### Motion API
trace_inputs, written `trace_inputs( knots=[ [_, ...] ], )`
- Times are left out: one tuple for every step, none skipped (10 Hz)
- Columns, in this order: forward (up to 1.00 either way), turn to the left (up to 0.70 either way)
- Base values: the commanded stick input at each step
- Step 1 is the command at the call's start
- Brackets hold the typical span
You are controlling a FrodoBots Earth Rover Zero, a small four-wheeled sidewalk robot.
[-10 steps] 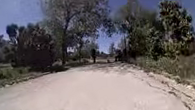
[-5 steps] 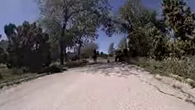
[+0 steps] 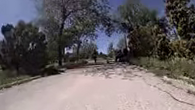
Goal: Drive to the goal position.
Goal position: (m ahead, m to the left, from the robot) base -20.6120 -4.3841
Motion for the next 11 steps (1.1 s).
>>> trace_inputs(
  knots=[
    [0.70,0.01],
    [0.70,0.03],
    [0.70,0.09],
    [0.70,0.16],
    [0.70,0.23],
    [0.70,0.31],
    [0.70,0.18],
    [0.70,0.01],
    [0.70,0.01],
    [0.70,0.01],
    [0.70,0.01]
  ],
)
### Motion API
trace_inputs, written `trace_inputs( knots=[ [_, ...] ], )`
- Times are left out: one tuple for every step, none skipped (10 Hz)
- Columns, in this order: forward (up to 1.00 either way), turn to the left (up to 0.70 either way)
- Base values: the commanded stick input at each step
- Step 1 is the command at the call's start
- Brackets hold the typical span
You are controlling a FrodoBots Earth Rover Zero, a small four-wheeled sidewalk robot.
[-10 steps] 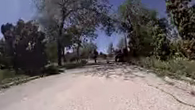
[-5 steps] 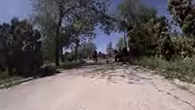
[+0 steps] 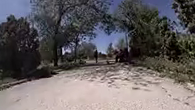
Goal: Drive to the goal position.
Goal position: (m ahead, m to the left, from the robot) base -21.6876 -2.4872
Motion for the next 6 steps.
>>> trace_inputs(
  knots=[
    [0.70,0.01],
    [0.70,0.01],
    [0.70,0.01],
    [0.70,0.01],
    [0.70,0.01],
    [0.70,0.01]
  ],
)
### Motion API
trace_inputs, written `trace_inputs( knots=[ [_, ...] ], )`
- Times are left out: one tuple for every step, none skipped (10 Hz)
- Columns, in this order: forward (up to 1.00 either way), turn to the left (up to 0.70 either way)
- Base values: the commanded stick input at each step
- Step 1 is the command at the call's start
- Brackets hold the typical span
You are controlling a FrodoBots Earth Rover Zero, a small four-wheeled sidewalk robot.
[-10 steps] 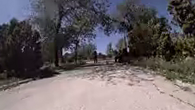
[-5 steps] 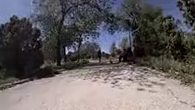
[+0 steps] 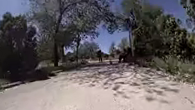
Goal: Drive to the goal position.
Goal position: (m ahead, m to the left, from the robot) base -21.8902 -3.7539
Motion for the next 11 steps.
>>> trace_inputs(
  knots=[
    [0.70,0.01],
    [0.70,0.01],
    [0.70,0.01],
    [0.70,0.01],
    [0.70,0.01],
    [0.70,0.01],
    [0.70,0.01],
    [0.70,0.01],
    [0.70,0.01],
    [0.70,0.01],
    [0.70,0.01]
  ],
)
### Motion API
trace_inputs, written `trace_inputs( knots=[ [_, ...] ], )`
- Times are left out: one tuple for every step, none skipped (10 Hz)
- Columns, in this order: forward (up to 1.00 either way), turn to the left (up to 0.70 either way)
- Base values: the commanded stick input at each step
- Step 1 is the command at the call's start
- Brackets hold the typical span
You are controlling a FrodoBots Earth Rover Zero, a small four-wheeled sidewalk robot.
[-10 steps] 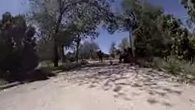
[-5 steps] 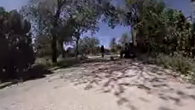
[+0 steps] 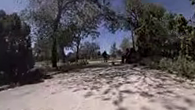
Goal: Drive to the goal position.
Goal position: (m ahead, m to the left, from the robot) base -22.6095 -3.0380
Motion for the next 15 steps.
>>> trace_inputs(
  knots=[
    [0.70,0.01],
    [0.70,0.01],
    [0.70,0.01],
    [0.70,0.01],
    [0.70,0.01],
    [0.70,0.01],
    [0.70,0.01],
    [0.70,0.01],
    [0.70,0.01],
    [0.70,0.01],
    [0.70,0.01],
    [0.70,0.01],
    [0.70,0.01],
    [0.70,0.01],
    [0.70,0.01]
  ],
)
